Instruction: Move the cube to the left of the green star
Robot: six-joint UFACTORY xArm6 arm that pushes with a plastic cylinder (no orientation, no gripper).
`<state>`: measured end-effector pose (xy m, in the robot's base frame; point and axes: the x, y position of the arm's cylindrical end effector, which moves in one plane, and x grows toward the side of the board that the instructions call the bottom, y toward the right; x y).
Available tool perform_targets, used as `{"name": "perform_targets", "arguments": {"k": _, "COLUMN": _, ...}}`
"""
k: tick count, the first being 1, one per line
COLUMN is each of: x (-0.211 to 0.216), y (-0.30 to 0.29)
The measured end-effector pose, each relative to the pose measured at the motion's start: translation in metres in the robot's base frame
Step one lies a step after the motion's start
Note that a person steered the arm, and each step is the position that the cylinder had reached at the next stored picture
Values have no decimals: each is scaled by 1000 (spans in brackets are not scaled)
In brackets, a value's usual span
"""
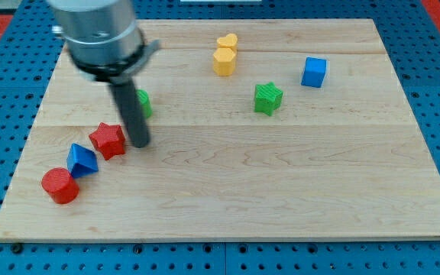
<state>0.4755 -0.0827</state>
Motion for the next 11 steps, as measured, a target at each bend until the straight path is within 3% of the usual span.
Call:
{"name": "perform_targets", "arguments": {"k": 1, "x": 51, "y": 134}}
{"name": "perform_targets", "arguments": {"k": 2, "x": 7, "y": 281}}
{"name": "perform_targets", "arguments": {"k": 3, "x": -91, "y": 380}}
{"name": "perform_targets", "arguments": {"k": 4, "x": -159, "y": 349}}
{"name": "perform_targets", "arguments": {"k": 6, "x": -130, "y": 179}}
{"name": "perform_targets", "arguments": {"k": 8, "x": -156, "y": 212}}
{"name": "perform_targets", "arguments": {"k": 9, "x": -172, "y": 160}}
{"name": "perform_targets", "arguments": {"k": 11, "x": -91, "y": 6}}
